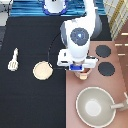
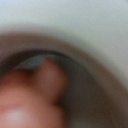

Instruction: Take the lid off the pot, put the pot on the plate, and use the tool to push the pot to the front of the table.

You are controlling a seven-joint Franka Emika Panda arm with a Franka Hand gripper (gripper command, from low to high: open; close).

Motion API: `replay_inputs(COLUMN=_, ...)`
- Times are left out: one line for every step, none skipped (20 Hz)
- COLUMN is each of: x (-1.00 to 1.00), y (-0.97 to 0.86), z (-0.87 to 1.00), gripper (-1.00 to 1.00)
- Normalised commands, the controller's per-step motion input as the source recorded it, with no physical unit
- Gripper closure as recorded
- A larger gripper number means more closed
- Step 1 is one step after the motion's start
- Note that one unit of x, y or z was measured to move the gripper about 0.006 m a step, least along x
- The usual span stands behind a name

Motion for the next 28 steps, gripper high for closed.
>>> replay_inputs(x=-0.52, y=-0.68, z=0.98, gripper=1.00)
replay_inputs(x=-0.52, y=-0.67, z=0.96, gripper=1.00)
replay_inputs(x=-0.52, y=-0.63, z=0.91, gripper=1.00)
replay_inputs(x=-0.52, y=-0.63, z=0.89, gripper=1.00)
replay_inputs(x=-0.52, y=-0.62, z=0.88, gripper=1.00)
replay_inputs(x=-0.51, y=-0.63, z=0.87, gripper=1.00)
replay_inputs(x=-0.46, y=-0.65, z=0.82, gripper=1.00)
replay_inputs(x=-0.42, y=-0.68, z=0.79, gripper=1.00)
replay_inputs(x=-0.41, y=-0.66, z=0.76, gripper=1.00)
replay_inputs(x=-0.41, y=-0.66, z=0.76, gripper=1.00)
replay_inputs(x=-0.41, y=-0.67, z=0.75, gripper=1.00)
replay_inputs(x=-0.36, y=-0.72, z=0.71, gripper=1.00)
replay_inputs(x=-0.33, y=-0.76, z=0.67, gripper=1.00)
replay_inputs(x=-0.29, y=-0.81, z=0.60, gripper=1.00)
replay_inputs(x=-0.27, y=-0.84, z=0.56, gripper=1.00)
replay_inputs(x=-0.23, y=-0.89, z=0.49, gripper=1.00)
replay_inputs(x=-0.20, y=-0.91, z=0.46, gripper=1.00)
replay_inputs(x=-0.17, y=-0.93, z=0.41, gripper=1.00)
replay_inputs(x=-0.17, y=-0.95, z=0.39, gripper=1.00)
replay_inputs(x=-0.17, y=-0.97, z=0.35, gripper=1.00)
replay_inputs(x=-0.16, y=-0.98, z=0.31, gripper=1.00)
replay_inputs(x=-0.17, y=-1.00, z=0.22, gripper=1.00)
replay_inputs(x=-0.14, y=-1.00, z=0.17, gripper=1.00)
replay_inputs(x=-0.14, y=-1.00, z=0.07, gripper=1.00)
replay_inputs(x=-0.15, y=-1.00, z=0.01, gripper=1.00)
replay_inputs(x=-0.18, y=-1.00, z=0.00, gripper=1.00)
replay_inputs(x=-0.21, y=-1.00, z=-0.04, gripper=1.00)
replay_inputs(x=-0.27, y=-1.00, z=-0.14, gripper=1.00)
